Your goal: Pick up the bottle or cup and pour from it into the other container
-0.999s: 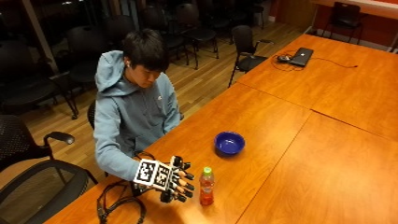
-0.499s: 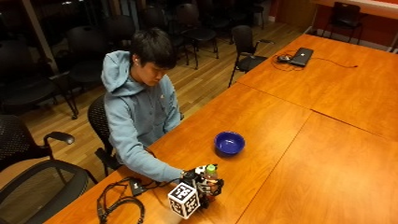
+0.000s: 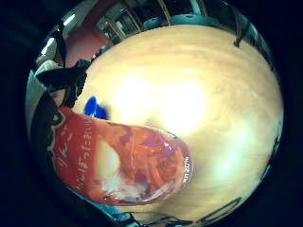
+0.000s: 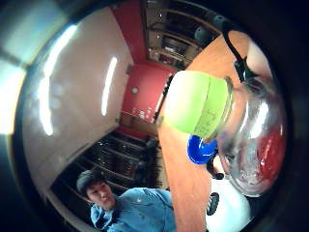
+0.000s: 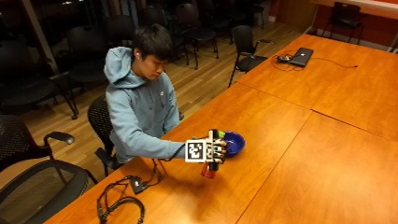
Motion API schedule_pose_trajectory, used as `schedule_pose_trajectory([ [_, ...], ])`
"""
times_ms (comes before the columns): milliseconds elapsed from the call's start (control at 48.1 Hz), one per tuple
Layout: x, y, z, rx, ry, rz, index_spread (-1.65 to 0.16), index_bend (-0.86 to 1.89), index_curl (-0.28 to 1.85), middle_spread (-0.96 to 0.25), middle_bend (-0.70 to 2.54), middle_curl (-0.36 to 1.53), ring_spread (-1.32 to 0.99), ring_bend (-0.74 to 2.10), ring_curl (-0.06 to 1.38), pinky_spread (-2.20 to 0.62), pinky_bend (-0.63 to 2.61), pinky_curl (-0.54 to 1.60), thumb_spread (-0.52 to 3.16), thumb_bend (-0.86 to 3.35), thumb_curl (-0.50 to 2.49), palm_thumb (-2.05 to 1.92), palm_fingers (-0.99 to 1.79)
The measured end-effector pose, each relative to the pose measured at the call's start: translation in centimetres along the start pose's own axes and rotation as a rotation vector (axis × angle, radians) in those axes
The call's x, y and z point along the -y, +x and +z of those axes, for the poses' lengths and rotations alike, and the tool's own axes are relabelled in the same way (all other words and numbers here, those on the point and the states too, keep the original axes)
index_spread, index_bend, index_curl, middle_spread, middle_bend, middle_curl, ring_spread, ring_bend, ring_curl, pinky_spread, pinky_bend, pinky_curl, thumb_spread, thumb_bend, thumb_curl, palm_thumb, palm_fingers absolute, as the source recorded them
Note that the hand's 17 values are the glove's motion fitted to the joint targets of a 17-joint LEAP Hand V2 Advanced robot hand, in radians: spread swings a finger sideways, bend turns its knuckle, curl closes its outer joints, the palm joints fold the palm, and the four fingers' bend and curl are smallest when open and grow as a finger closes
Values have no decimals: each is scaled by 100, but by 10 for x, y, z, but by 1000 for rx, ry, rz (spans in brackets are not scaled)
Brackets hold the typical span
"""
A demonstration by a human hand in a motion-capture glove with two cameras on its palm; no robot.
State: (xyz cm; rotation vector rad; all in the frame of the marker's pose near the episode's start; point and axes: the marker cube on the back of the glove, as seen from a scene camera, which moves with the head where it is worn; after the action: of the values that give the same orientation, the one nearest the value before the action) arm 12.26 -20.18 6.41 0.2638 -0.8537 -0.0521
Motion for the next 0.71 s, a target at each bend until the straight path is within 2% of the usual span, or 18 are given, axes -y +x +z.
schedule_pose_trajectory([
  [125, -5, -32, 24, -228, -153, -32, -11, 13, 33, -6, 36, 46, -17, 58, 42, -23, 55, 33, 26, -4, 62, 106, 114],
  [333, 33, -85, 1, -611, -303, -100, -11, 14, 34, -6, 34, 48, -18, 57, 44, -24, 54, 35, 22, -4, 64, 106, 115],
  [479, 28, -114, 60, -1034, -399, -176, -11, 13, 35, -6, 34, 49, -18, 56, 45, -23, 53, 36, 20, -4, 65, 105, 115],
  [541, 31, -123, 81, -1203, -372, -140, -11, 14, 35, -6, 34, 50, -18, 56, 45, -23, 53, 37, 20, -4, 66, 105, 116],
  [604, 33, -136, 109, -1288, -337, -76, -11, 13, 35, -7, 34, 50, -18, 56, 45, -23, 53, 37, 19, -4, 66, 105, 116],
  [708, 27, -154, 156, -1394, -403, -117, -11, 14, 35, -7, 33, 50, -18, 55, 46, -23, 52, 37, 19, -4, 67, 105, 116],
])
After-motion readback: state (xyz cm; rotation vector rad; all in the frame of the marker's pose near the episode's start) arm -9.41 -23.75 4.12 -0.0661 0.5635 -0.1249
